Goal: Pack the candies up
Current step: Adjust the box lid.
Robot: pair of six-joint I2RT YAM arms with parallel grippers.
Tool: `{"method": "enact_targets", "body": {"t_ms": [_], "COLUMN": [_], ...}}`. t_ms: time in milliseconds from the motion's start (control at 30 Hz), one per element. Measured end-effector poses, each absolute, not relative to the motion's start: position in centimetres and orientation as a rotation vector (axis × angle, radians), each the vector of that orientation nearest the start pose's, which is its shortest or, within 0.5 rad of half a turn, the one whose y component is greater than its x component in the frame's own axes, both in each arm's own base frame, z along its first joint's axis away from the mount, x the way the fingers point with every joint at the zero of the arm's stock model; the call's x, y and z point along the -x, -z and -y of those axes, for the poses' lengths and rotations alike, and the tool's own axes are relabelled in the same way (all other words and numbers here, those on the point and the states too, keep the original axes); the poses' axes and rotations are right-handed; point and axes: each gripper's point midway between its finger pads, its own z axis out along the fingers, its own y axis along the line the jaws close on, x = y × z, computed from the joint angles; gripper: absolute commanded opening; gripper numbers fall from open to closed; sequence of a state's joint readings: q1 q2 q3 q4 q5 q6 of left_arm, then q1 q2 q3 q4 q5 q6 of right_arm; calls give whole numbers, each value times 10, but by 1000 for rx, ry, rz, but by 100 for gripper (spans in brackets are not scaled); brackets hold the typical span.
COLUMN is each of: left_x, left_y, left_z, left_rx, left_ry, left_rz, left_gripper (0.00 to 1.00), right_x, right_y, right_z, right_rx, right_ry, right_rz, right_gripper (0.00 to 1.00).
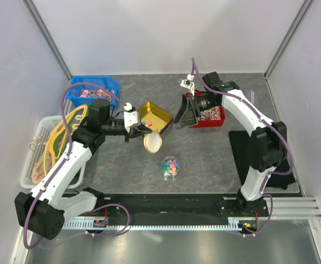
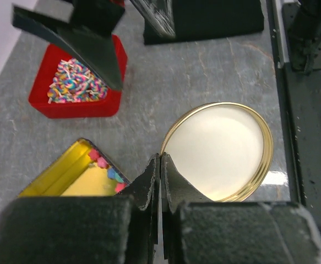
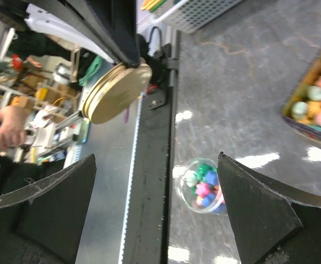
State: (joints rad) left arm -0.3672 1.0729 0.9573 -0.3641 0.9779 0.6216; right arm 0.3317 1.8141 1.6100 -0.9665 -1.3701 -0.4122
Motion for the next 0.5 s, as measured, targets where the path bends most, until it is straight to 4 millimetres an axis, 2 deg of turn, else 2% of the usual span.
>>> {"method": "enact_targets", "body": {"t_ms": [100, 333, 500], "left_x": [-240, -253, -257], "left_y": [-264, -272, -278], "left_z": [235, 244, 246], "left_rx": [-1356, -1314, -1281], "left_ry": [823, 851, 860], "left_rz": [-1307, -1279, -1288], "left_gripper": [2, 2, 2], "right_x": [-266, -230, -224], "right_y": [-249, -256, -261], "right_z": [-285, -311, -314], "right_rx": [1137, 1239, 1250], "right_ry": [-1800, -1910, -1921], "right_rz": [-1856, -1814, -1797], "right_gripper": [98, 98, 98]}}
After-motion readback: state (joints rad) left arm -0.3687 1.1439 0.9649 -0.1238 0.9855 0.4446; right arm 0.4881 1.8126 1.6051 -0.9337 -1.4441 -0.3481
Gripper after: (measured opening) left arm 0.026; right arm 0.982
